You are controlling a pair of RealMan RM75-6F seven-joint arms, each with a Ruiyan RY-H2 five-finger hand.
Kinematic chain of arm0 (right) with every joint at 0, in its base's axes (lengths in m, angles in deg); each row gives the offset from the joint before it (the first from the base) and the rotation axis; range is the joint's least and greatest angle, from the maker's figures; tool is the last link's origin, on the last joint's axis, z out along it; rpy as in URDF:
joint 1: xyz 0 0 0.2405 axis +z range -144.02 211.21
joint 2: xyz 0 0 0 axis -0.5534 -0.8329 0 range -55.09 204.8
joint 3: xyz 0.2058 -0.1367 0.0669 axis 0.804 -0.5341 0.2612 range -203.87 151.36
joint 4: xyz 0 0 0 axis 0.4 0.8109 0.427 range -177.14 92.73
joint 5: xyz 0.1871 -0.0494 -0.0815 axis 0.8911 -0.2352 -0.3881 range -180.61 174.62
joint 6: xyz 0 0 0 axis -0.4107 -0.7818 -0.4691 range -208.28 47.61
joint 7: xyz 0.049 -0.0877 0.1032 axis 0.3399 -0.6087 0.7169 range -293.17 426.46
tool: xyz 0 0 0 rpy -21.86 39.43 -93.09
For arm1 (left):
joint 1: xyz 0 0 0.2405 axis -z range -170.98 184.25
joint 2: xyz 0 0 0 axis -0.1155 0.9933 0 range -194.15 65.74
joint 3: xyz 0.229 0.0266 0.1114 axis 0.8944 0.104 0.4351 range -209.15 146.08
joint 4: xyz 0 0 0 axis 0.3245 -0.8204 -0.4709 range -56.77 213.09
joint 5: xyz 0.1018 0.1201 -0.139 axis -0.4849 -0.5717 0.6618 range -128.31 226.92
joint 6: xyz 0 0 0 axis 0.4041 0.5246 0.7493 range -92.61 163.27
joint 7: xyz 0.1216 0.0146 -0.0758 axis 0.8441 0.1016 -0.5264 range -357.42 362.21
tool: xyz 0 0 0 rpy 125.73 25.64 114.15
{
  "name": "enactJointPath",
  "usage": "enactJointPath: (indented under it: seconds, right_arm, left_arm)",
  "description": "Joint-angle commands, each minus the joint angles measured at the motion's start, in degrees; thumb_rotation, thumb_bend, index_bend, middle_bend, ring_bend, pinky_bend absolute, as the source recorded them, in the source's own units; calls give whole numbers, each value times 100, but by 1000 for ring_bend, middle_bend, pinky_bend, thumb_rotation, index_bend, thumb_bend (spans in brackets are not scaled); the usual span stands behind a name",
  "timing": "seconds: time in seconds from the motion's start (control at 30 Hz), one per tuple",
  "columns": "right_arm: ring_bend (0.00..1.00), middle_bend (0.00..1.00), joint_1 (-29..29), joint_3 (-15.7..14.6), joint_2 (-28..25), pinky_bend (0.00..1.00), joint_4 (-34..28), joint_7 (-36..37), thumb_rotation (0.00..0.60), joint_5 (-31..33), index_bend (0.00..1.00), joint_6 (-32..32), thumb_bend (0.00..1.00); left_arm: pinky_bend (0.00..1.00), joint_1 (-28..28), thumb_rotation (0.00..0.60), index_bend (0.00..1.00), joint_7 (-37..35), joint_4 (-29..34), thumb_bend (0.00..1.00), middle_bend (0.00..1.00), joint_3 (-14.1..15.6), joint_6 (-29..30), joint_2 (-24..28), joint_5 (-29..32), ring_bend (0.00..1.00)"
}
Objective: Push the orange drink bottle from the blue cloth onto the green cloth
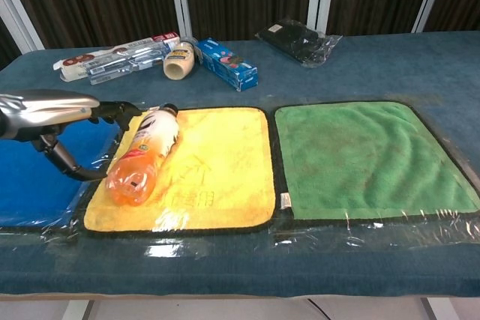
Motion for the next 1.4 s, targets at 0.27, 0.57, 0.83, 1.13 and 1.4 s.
enactJointPath:
  seconds: [0.27, 0.57, 0.83, 1.13, 1.4]
  right_arm:
    - [0, 49, -11, -22, -5, 71, 3, 25, 600, -51, 0, -36, 206]
    - [0, 49, -5, -36, -4, 70, -6, 26, 600, -73, 0, -22, 206]
    - [0, 49, 14, -32, -16, 70, -6, 51, 600, -48, 0, 28, 206]
    - [0, 48, -19, -20, -59, 70, 11, 179, 600, -28, 0, -42, 205]
    - [0, 48, -21, -39, -60, 70, 16, 184, 600, -50, 0, -33, 206]
  left_arm:
    - [234, 192, 482, 83, 633, -16, 285, 190, 191, 243, 135, 1351, 150]
    - [321, 497, 477, 110, 553, -3, 350, 293, 225, -538, 257, 1948, 275]
    - [321, 707, 468, 262, 409, -200, 367, 291, 285, -817, 68, 1707, 257]
    - [321, 769, 464, 267, 99, -337, 388, 290, 269, -944, -70, 1227, 253]
    - [321, 813, 472, 267, -570, -395, 396, 290, 98, -1477, -47, 814, 253]
